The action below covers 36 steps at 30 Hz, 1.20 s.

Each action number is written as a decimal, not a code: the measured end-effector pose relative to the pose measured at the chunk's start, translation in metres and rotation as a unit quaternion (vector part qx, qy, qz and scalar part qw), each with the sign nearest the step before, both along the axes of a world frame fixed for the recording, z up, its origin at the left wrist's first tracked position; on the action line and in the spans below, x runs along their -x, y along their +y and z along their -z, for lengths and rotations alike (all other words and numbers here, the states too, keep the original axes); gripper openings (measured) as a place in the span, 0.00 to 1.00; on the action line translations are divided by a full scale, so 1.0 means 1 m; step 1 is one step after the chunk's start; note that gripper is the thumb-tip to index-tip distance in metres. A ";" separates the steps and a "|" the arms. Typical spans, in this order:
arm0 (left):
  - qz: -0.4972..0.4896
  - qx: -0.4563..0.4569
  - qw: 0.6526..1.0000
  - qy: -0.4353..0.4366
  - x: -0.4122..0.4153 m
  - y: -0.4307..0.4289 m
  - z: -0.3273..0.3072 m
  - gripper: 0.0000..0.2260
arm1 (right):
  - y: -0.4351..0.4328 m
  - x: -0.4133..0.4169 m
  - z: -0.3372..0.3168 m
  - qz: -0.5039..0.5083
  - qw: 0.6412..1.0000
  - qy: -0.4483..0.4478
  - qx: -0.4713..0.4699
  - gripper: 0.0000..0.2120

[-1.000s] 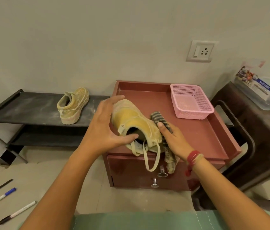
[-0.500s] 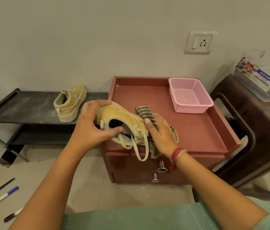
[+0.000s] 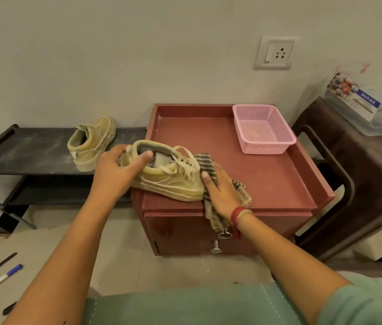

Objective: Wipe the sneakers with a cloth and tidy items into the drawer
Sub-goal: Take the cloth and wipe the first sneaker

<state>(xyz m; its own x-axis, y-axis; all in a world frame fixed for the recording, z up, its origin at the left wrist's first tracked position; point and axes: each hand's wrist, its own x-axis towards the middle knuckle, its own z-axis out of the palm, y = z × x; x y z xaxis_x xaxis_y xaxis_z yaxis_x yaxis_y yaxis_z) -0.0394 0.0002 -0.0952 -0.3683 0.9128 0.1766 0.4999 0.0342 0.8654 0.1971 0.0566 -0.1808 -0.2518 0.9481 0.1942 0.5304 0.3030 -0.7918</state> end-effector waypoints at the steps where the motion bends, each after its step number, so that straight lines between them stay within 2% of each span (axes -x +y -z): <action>1: -0.005 0.011 1.000 -0.009 0.000 0.000 0.001 0.23 | 0.004 -0.004 0.001 0.008 1.000 0.006 0.030 0.30; 3: -0.015 0.024 1.000 -0.003 -0.003 0.001 0.001 0.20 | 0.010 -0.007 -0.004 0.047 0.996 0.023 0.074 0.30; 5: -0.031 0.033 0.999 0.004 -0.006 0.002 -0.001 0.19 | 0.009 -0.002 -0.009 0.145 0.985 0.075 0.053 0.26; 6: -0.037 0.041 0.998 0.009 -0.007 0.002 -0.002 0.20 | 0.004 0.002 -0.012 0.152 0.982 0.109 0.024 0.25; 7: -0.041 0.048 0.998 0.015 -0.007 0.003 -0.002 0.20 | -0.004 0.006 -0.013 0.109 0.987 0.121 -0.001 0.26; 8: -0.043 0.055 0.997 0.027 -0.008 0.003 -0.002 0.21 | -0.013 0.012 -0.011 0.040 0.995 0.095 -0.019 0.27; 10: -0.034 0.062 0.996 0.059 -0.006 0.003 -0.001 0.23 | -0.022 0.015 0.003 -0.042 0.997 -0.053 -0.039 0.27; 11: -0.013 0.063 0.996 0.064 -0.004 0.002 -0.001 0.25 | -0.019 0.012 0.009 -0.026 0.993 -0.108 -0.036 0.28; 12: 0.015 0.063 0.996 0.058 0.000 0.002 0.001 0.28 | -0.015 0.008 0.009 0.014 0.992 -0.123 -0.023 0.29; 15: 0.041 0.078 0.994 0.062 0.016 -0.007 0.008 0.39 | 0.006 -0.003 -0.005 0.099 0.986 -0.101 0.087 0.25; 16: 0.025 0.057 0.993 0.099 0.019 -0.012 0.009 0.40 | 0.013 -0.006 -0.014 0.117 0.983 -0.068 0.123 0.23; 18: -0.014 -0.025 0.977 0.212 0.012 -0.027 0.005 0.43 | 0.019 -0.011 -0.035 0.170 0.964 0.090 0.185 0.19; 20: 0.019 -0.092 0.924 0.370 -0.003 -0.033 0.004 0.50 | 0.014 -0.018 -0.059 0.202 0.925 0.244 0.211 0.17; 22: 0.077 -0.073 0.853 0.512 -0.017 -0.029 0.014 0.59 | 0.004 -0.028 -0.080 0.188 0.905 0.316 0.214 0.16; 24: 0.081 -0.031 0.820 0.566 -0.023 -0.017 0.026 0.65 | -0.007 -0.036 -0.096 0.146 0.894 0.360 0.221 0.14; 26: 0.053 -0.026 0.821 0.568 -0.024 -0.006 0.035 0.62 | -0.014 -0.042 -0.103 0.114 0.892 0.364 0.242 0.13; 29: -0.001 -0.073 0.822 0.565 -0.034 0.008 0.040 0.46 | -0.020 -0.045 -0.102 0.103 0.882 0.363 0.281 0.14; 31: 0.009 -0.087 0.829 0.552 -0.037 0.016 0.039 0.41 | -0.017 -0.045 -0.099 0.133 0.887 0.359 0.260 0.14; 34: 0.091 -0.083 0.878 0.462 -0.033 0.016 0.021 0.39 | -0.020 -0.039 -0.091 0.163 0.948 0.264 0.073 0.15; 36: 0.139 -0.058 0.914 0.376 -0.030 0.013 0.007 0.42 | -0.032 -0.031 -0.084 0.090 0.979 0.170 -0.066 0.20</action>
